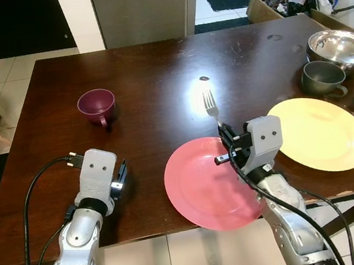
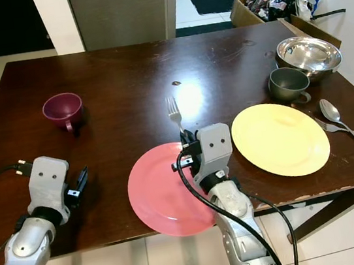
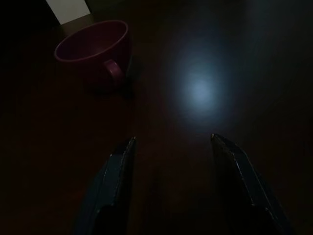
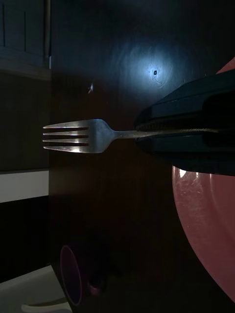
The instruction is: Setting the table
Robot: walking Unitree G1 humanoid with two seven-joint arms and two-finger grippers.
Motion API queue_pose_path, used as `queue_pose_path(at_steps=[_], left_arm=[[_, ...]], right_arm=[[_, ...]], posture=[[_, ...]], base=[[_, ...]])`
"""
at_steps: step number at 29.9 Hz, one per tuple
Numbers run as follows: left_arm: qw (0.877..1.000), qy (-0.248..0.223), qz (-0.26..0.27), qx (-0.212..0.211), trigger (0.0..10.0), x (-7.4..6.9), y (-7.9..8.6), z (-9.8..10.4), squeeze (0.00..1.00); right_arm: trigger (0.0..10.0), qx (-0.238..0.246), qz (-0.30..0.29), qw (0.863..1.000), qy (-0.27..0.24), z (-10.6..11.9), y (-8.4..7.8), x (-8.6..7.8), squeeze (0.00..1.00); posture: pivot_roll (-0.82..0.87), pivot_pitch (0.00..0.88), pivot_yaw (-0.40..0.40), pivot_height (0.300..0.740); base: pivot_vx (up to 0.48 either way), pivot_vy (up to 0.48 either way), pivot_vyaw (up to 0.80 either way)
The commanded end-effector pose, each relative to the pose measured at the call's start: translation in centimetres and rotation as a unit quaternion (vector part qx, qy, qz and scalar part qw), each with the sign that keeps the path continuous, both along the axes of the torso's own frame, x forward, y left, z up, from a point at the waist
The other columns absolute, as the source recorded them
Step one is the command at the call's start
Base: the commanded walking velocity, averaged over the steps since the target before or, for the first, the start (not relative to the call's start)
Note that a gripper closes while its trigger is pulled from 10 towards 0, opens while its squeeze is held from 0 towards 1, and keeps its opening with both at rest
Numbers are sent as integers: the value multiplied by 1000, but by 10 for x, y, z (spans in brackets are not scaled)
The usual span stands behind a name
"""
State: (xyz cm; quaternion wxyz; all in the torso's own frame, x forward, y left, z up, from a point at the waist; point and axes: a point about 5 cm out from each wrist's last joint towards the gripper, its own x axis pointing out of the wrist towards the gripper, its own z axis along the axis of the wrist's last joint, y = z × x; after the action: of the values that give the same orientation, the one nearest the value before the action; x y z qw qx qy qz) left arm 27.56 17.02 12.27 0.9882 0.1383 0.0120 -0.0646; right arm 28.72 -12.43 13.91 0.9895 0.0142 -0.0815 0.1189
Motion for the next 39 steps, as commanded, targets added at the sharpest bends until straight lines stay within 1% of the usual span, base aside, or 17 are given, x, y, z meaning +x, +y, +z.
queue_pose_path(at_steps=[1, 6, 39], left_arm=[[1000, 7, -3, 3, 10000, -2, -1, -4, 0], [1000, 6, -2, 3, 10000, -2, -1, -4, 0], [1000, 3, -4, 8, 10000, -1, 1, -1, 0]], right_arm=[[10000, 4, -1, 1000, 5, -4, -1, -1, 0], [10000, 6, 2, 1000, 6, -5, 1, -1, 0], [10000, 15, 1, 1000, 13, -9, 4, 0, 0]], posture=[[-82, 45, 29, 740], [-77, 44, 27, 740], [-68, 40, 38, 740]], base=[[0, 0, 0], [-200, 0, 0], [-310, 0, 0]])
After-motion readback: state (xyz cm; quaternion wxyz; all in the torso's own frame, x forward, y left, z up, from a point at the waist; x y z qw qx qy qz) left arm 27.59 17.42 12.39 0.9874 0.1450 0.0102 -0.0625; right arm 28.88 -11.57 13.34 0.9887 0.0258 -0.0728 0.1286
